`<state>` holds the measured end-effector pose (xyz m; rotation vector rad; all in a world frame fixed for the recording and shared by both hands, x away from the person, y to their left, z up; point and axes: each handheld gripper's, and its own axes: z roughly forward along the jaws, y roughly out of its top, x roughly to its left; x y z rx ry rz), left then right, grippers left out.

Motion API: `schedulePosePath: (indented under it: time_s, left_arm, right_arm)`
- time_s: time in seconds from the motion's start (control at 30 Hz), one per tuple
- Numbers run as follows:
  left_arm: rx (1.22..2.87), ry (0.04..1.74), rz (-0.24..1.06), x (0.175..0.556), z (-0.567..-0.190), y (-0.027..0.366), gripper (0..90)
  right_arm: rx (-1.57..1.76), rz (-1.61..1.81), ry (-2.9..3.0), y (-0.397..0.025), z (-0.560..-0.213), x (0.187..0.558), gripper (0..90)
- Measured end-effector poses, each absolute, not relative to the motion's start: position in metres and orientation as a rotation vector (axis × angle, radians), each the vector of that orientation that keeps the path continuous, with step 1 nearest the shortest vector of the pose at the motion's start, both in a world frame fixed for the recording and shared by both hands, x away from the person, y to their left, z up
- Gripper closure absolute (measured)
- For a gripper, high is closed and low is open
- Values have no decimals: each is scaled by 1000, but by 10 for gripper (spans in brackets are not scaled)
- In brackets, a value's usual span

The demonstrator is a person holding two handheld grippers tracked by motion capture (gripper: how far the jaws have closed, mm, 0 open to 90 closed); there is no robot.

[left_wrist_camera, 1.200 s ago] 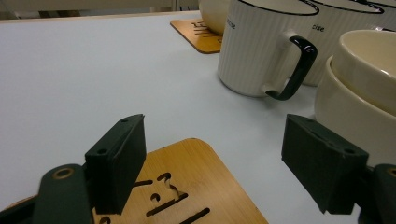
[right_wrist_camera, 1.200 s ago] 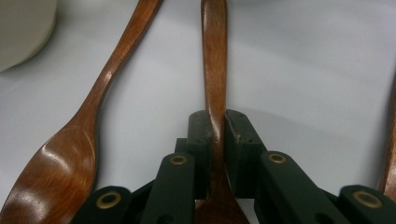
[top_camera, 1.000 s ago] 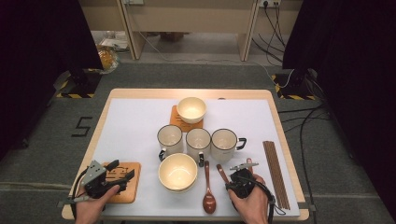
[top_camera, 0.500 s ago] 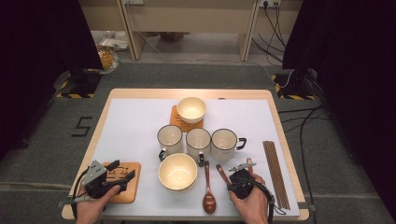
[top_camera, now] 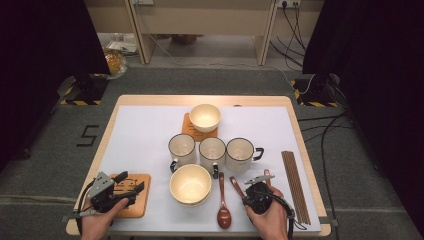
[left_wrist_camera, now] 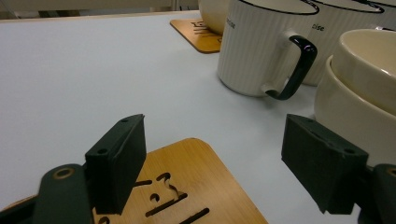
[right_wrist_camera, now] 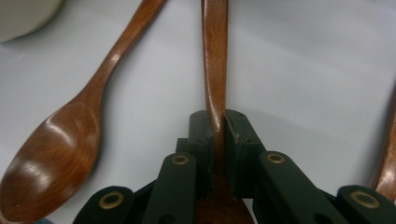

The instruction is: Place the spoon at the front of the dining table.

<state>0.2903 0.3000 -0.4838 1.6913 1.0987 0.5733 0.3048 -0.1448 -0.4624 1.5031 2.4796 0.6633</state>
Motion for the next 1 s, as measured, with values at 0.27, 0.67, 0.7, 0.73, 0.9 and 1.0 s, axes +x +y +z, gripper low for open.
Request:
schedulePosePath:
  time_s: [0.27,0.67,0.7,0.73,0.9,1.0]
  left_arm:
    - [1688,1099,574,290,-484,300,216]
    - [1687,1099,578,290,-484,300,216]
    - [1686,1097,578,290,-484,300,216]
    - [1686,1097,579,290,-484,300,216]
    - [1686,1099,580,290,-484,300,217]
    - [1685,1097,580,290,-484,300,216]
  right_arm:
    - [1494,726,2458,-146,-453,302,817]
    - [1471,834,2415,-149,-438,299,817]
    - [1468,838,2412,-149,-438,299,817]
    - [1462,848,2407,-149,-437,299,817]
    - [1460,875,2394,-149,-433,298,817]
    - [1454,891,2387,-149,-432,299,817]
